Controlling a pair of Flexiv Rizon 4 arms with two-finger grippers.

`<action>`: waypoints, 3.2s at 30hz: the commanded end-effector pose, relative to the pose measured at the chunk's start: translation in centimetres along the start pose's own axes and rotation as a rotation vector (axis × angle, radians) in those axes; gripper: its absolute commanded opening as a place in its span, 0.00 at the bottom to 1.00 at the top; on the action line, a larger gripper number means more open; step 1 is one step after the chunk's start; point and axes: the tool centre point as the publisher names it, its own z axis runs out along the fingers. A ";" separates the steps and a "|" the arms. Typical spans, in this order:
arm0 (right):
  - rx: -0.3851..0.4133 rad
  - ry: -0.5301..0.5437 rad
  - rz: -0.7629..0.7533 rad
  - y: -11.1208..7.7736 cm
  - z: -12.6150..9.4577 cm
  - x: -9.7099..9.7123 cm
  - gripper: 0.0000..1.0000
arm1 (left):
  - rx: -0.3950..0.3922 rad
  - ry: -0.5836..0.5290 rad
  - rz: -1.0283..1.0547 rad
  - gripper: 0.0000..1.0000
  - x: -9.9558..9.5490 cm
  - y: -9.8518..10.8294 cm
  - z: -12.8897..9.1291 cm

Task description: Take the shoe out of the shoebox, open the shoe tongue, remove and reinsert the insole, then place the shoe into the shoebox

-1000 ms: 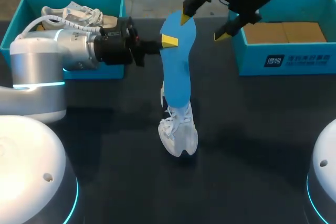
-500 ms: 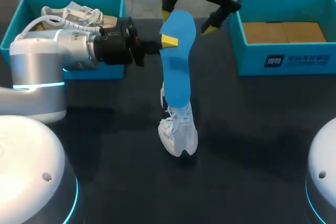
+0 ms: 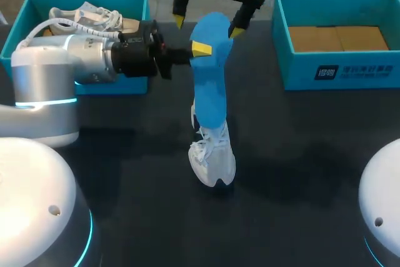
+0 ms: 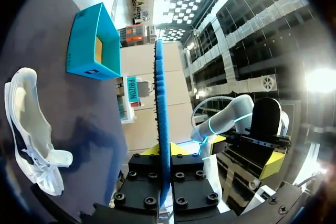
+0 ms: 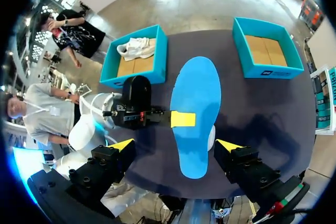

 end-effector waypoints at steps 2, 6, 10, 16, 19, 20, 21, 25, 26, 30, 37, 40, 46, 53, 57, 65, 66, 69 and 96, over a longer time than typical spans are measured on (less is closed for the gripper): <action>0.007 -0.198 0.002 0.2 0.3 0.9 1.00 | 0.000 -0.001 0.000 0.00 0.0 0.1 -0.1; -0.003 -0.224 0.003 0.1 0.5 0.6 1.00 | 0.000 -0.001 0.000 0.00 0.0 0.1 -0.1; -0.016 -0.226 -0.004 -0.1 0.5 0.1 1.00 | 0.000 -0.001 0.000 0.00 0.0 0.1 -0.1; -0.018 -0.217 -0.029 -0.3 0.5 -0.2 1.00 | 0.000 -0.001 0.000 0.00 0.0 0.1 -0.1; -0.018 -0.217 -0.029 -0.3 0.5 -0.2 1.00 | 0.000 -0.001 0.000 0.00 0.0 0.1 -0.1; -0.018 -0.217 -0.029 -0.3 0.5 -0.2 1.00 | 0.000 -0.001 0.000 0.00 0.0 0.1 -0.1; -0.018 -0.217 -0.029 -0.3 0.5 -0.2 1.00 | 0.000 -0.001 0.000 0.00 0.0 0.1 -0.1; -0.018 -0.217 -0.029 -0.3 0.5 -0.2 1.00 | 0.000 -0.001 0.000 0.00 0.0 0.1 -0.1; -0.018 -0.217 -0.029 -0.3 0.5 -0.2 1.00 | 0.000 -0.001 0.000 0.00 0.0 0.1 -0.1; -0.018 -0.217 -0.029 -0.3 0.5 -0.2 1.00 | 0.000 -0.001 0.000 0.00 0.0 0.1 -0.1; -0.018 -0.217 -0.029 -0.3 0.5 -0.2 1.00 | 0.000 -0.001 0.000 0.00 0.0 0.1 -0.1; -0.018 -0.217 -0.029 -0.3 0.5 -0.2 1.00 | 0.000 -0.001 0.000 0.00 0.0 0.1 -0.1; -0.018 -0.217 -0.029 -0.3 0.5 -0.2 1.00 | 0.000 -0.001 0.000 0.00 0.0 0.1 -0.1; -0.038 -0.144 -0.015 -0.2 0.3 -1.5 1.00 | 0.000 -0.001 0.000 0.00 0.0 0.1 -0.1; -0.048 -0.077 -0.015 -0.2 -0.1 -2.2 1.00 | 0.000 -0.001 0.000 0.00 0.0 0.1 -0.1; -0.053 0.012 -0.022 -0.1 -0.4 -3.8 1.00 | 0.000 -0.001 0.000 0.00 0.0 0.1 -0.1; -0.052 0.019 -0.032 -0.2 -0.5 -4.0 1.00 | 0.000 -0.001 0.000 0.00 0.0 0.1 -0.1; -0.060 0.066 -0.046 -0.3 -0.5 -4.5 1.00 | 0.000 -0.001 0.000 0.00 0.0 0.1 -0.1; -0.097 0.847 -0.043 0.2 -0.8 -8.1 1.00 | 0.000 -0.001 0.000 0.00 0.0 0.1 -0.1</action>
